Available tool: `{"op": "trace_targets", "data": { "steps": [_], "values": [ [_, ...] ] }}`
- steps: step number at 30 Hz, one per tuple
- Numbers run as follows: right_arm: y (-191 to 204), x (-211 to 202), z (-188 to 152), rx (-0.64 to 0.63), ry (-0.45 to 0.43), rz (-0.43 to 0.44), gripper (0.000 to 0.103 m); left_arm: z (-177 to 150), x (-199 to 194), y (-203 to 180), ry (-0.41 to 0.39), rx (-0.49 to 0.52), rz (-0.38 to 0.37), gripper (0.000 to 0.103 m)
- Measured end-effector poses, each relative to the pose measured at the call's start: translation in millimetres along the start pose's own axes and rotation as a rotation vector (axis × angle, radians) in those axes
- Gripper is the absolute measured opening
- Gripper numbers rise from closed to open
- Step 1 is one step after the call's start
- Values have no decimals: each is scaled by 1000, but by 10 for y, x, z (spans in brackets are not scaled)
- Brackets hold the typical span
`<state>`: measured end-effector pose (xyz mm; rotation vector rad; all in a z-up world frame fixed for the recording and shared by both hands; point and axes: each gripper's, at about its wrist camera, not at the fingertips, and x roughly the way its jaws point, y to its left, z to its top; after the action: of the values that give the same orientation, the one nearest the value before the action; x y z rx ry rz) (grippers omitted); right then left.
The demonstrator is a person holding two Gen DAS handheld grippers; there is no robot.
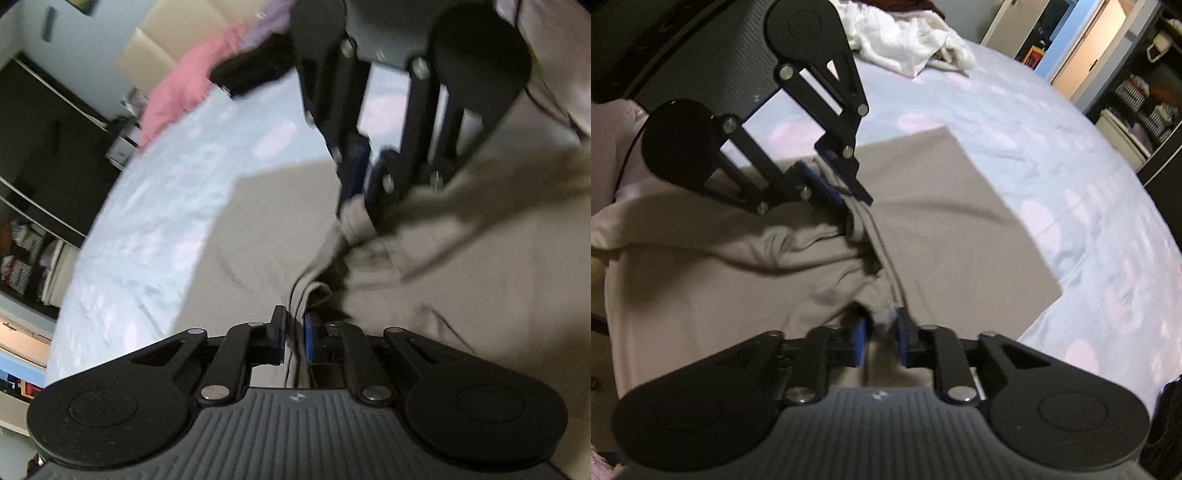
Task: Fold clothes
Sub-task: 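Grasp the folded shirt with both tools, press the fold, open the right tool, then grasp the folded beige shirt with both tools and lift it off the bed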
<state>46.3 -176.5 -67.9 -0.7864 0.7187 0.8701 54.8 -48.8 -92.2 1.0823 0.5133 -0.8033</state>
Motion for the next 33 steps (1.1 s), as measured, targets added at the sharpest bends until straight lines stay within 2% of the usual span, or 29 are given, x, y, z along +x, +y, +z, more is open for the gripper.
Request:
{"op": "trace_targets", "data": {
  "steps": [5,8,11,14,17,20,25,26,30,33],
  "values": [
    [1,-166,-55,6,-6,9,30,-84,-23,-69,53,26,-26,8],
    [25,-309,-146,-10,-22,-1,36,-143,-172,-101,43,21,-13,8],
    [83,-439,-265,-32,-31,-4,37,-201,-322,-134,33,15,0,8],
    [175,-557,-377,-62,-24,15,38,-260,-471,-167,22,9,13,11],
    [323,-665,-508,-100,-9,21,38,-318,-621,-203,12,4,24,18],
    [484,-807,-539,-117,-13,29,38,-343,-770,-313,4,16,4,18],
    [792,-946,-509,-123,-21,69,55,-325,-1107,-565,-50,13,-49,19],
    [891,-980,-533,-141,-17,79,57,-310,-1153,-626,-58,18,-67,20],
    [1208,-1046,-631,-235,1,104,57,-290,-1283,-916,-69,94,-147,40],
    [1342,-1051,-700,-296,23,114,57,-332,-1312,-1056,-58,144,-194,41]
  ]
}}
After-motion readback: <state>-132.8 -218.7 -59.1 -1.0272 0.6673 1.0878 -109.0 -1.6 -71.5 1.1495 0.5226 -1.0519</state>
